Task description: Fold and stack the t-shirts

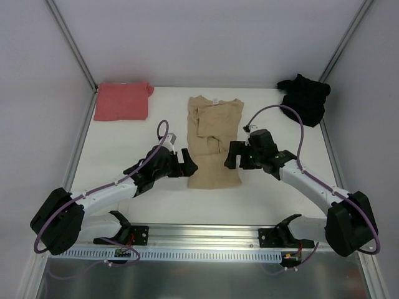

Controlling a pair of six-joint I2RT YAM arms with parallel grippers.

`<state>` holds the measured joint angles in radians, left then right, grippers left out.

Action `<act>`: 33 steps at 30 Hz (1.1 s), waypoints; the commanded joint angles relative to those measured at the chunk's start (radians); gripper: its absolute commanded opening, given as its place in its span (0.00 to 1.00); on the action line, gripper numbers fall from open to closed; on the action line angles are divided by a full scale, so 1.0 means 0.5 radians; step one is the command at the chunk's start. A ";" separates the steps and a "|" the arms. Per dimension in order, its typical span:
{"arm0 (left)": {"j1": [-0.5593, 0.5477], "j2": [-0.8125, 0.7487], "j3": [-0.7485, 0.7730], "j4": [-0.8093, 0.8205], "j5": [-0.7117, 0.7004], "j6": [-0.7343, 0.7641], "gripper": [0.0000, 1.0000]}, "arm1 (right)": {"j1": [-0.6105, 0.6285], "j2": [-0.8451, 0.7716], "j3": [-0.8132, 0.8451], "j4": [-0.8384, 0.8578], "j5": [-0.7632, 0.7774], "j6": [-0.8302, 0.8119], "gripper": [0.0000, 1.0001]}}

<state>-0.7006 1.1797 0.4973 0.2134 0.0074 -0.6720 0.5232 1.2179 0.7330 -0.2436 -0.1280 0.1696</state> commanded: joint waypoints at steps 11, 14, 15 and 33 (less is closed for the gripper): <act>0.014 0.380 0.227 0.251 -0.184 0.344 0.85 | -0.080 0.491 0.365 0.027 -0.023 -0.204 0.92; 0.024 0.457 0.254 0.312 -0.190 0.371 0.82 | -0.095 0.568 0.393 0.054 -0.054 -0.213 0.89; 0.024 0.484 0.275 0.319 -0.202 0.387 0.81 | -0.101 0.586 0.411 0.061 -0.063 -0.210 0.89; 0.073 0.712 0.401 0.395 -0.162 0.442 0.77 | -0.126 0.810 0.580 0.097 -0.158 -0.219 0.83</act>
<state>-0.6785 1.5276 0.6727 0.3687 -0.0830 -0.4660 0.4641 1.6127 0.9897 -0.2150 -0.1875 0.0734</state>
